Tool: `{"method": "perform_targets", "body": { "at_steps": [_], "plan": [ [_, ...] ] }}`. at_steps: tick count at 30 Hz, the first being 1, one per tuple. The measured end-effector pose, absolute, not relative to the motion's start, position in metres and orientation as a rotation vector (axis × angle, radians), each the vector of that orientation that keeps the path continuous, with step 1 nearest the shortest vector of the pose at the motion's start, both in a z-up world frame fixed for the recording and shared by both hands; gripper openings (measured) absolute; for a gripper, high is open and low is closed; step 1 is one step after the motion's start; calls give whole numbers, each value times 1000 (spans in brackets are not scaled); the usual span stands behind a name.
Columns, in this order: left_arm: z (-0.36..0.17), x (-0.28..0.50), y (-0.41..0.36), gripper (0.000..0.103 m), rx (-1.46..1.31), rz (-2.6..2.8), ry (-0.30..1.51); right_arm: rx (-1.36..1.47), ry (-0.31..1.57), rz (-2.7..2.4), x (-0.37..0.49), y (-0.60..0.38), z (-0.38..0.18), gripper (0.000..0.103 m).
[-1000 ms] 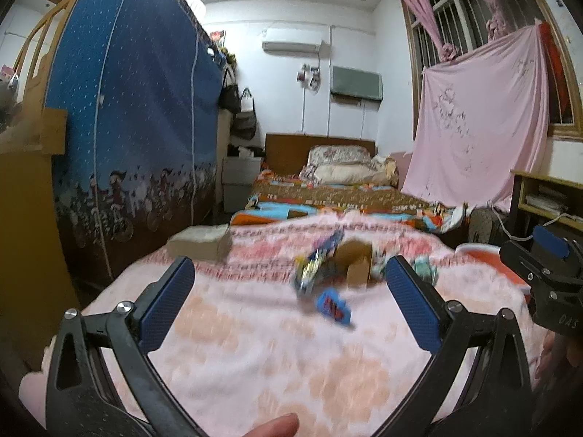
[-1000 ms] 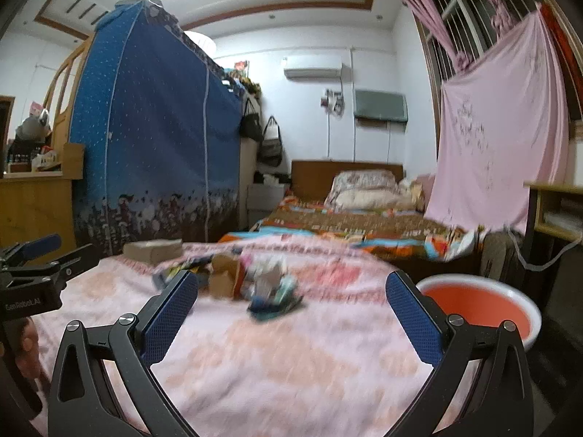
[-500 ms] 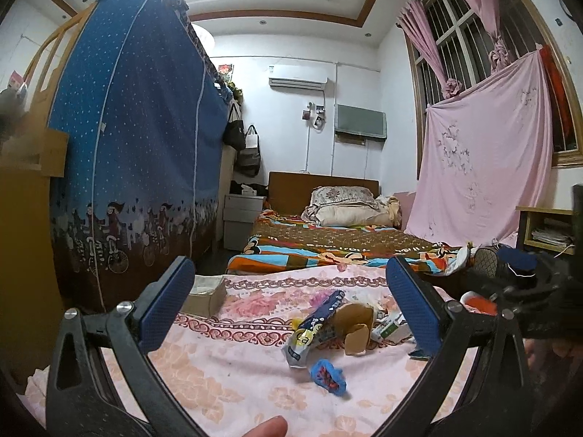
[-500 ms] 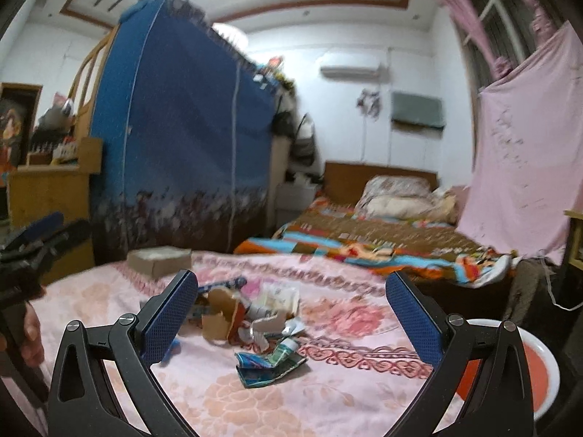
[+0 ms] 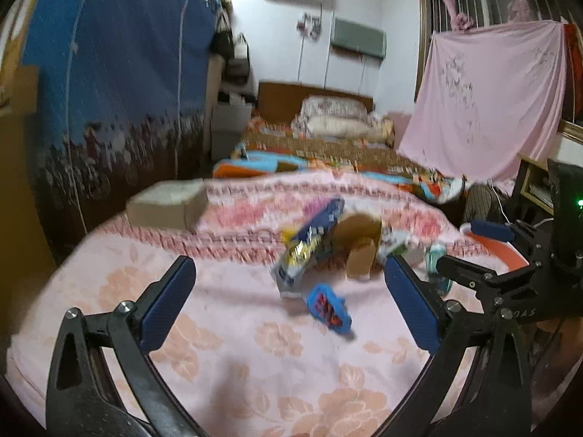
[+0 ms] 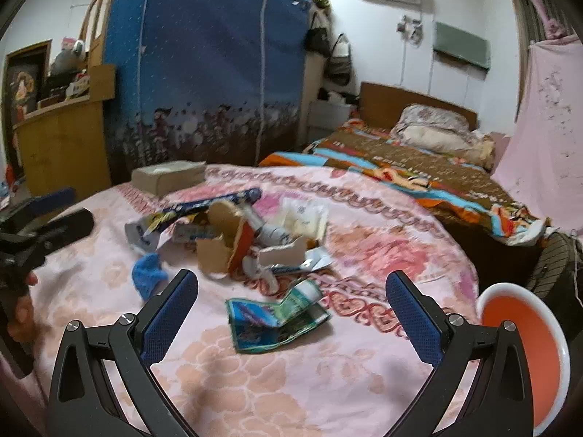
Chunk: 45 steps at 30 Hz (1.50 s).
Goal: Collect trash
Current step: 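Grasp the blue twist tie with left tool while right tool grasps green wrapper, then carry both items to the orange basin and open both tools over it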
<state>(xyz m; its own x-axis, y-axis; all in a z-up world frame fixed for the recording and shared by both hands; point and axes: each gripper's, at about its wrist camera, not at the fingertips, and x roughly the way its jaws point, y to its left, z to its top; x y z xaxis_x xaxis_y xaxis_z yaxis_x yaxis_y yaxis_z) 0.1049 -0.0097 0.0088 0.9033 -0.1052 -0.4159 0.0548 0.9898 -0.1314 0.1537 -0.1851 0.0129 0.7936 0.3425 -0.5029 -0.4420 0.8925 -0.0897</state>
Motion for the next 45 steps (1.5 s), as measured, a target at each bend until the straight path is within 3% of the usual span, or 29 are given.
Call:
{"method": "perform_targets", "body": {
  "at_steps": [5, 8, 10, 12, 16, 20, 30, 45],
  "plan": [
    [-6, 118, -14, 68, -161, -169, 572, -213, 594, 473, 166, -180, 2, 102],
    [-13, 125, -20, 57, -166, -203, 636, -199, 653, 490, 176, -180, -4, 91],
    [-16, 130, -25, 52, -162, -225, 680, -190, 689, 497, 182, -180, -8, 75],
    [-17, 134, -27, 42, -156, -242, 707, -185, 714, 500, 185, -180, -11, 66],
    [-22, 140, -34, 12, -129, -254, 762, -157, 705, 519, 183, -186, -10, 60],
    [-19, 136, -35, 1, -131, -255, 756, -134, 687, 526, 180, -190, -9, 57],
    [12, 123, -52, 1, -120, -317, 561, -51, 532, 505, 161, -211, 9, 55],
    [76, 146, -159, 1, 32, -559, 254, 31, 3, 112, 122, -304, 61, 57]
  ]
}}
